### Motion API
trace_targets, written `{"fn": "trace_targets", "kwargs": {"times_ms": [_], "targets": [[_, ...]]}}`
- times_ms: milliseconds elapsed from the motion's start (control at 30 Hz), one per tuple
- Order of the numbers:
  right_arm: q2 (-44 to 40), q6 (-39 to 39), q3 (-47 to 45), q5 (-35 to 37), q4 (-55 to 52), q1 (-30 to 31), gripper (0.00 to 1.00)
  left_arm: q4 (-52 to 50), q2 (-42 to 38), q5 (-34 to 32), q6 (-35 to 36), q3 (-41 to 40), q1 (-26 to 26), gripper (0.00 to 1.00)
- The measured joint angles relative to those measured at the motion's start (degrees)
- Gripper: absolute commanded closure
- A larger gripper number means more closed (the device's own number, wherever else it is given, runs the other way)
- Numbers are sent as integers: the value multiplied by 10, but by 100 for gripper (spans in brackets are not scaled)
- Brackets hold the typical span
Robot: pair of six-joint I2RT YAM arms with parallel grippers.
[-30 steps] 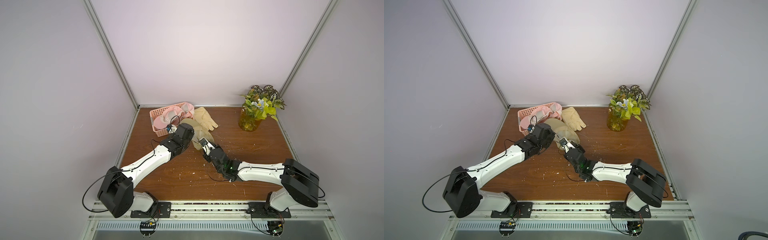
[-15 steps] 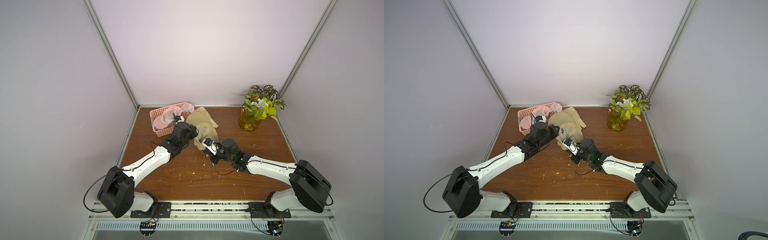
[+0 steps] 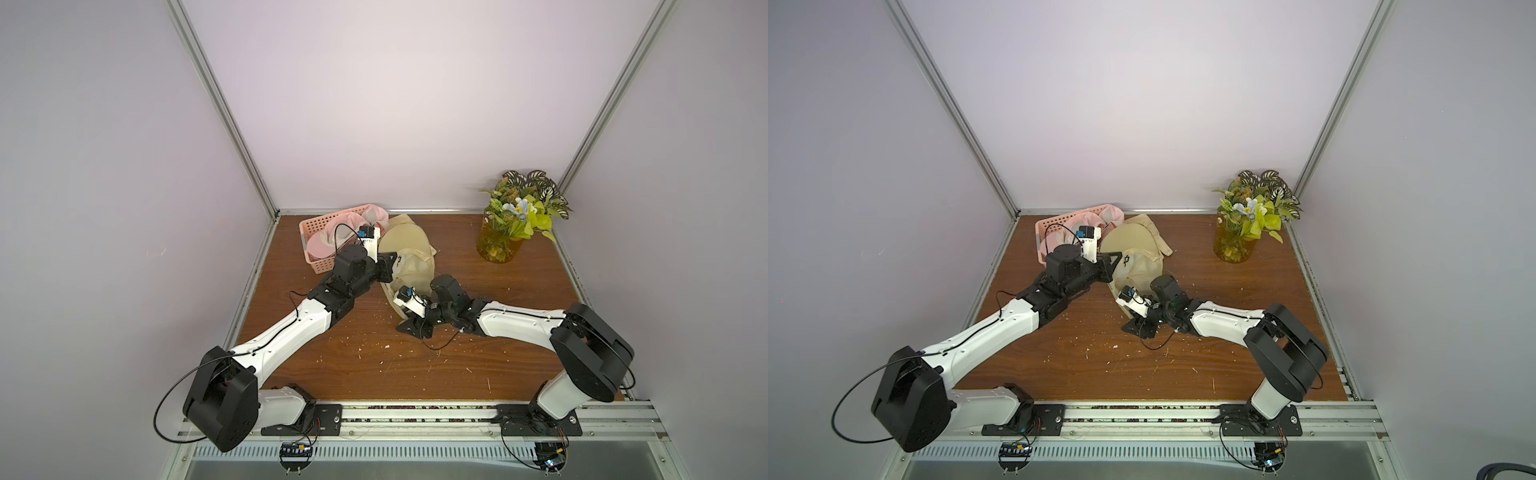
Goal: Turn the baseball cap inside out
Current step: Turn over the baseball cap.
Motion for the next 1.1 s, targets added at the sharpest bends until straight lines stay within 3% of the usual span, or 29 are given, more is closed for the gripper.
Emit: {"fn": "trace_targets", "kwargs": {"times_ms": [267, 400, 567, 733, 900, 1100], "targets": [[-140, 15, -24, 21, -2, 0, 35, 20, -2, 32, 35, -19, 2, 100], [-164, 24, -24, 39, 12, 0, 36, 27, -8, 44, 45, -19, 3, 100], [-173, 60, -39, 145, 76, 0, 65, 38, -25, 76, 33, -19, 3, 100], [-169, 85, -63, 250, 153, 1, 74, 70, -29, 122, -18, -22, 3, 100], [-134, 88, -46, 302, 200, 5, 71, 114, -29, 161, -71, -38, -6, 100], [-87, 87, -28, 361, 230, 13, 57, 153, -29, 183, -111, -41, -17, 100]]}}
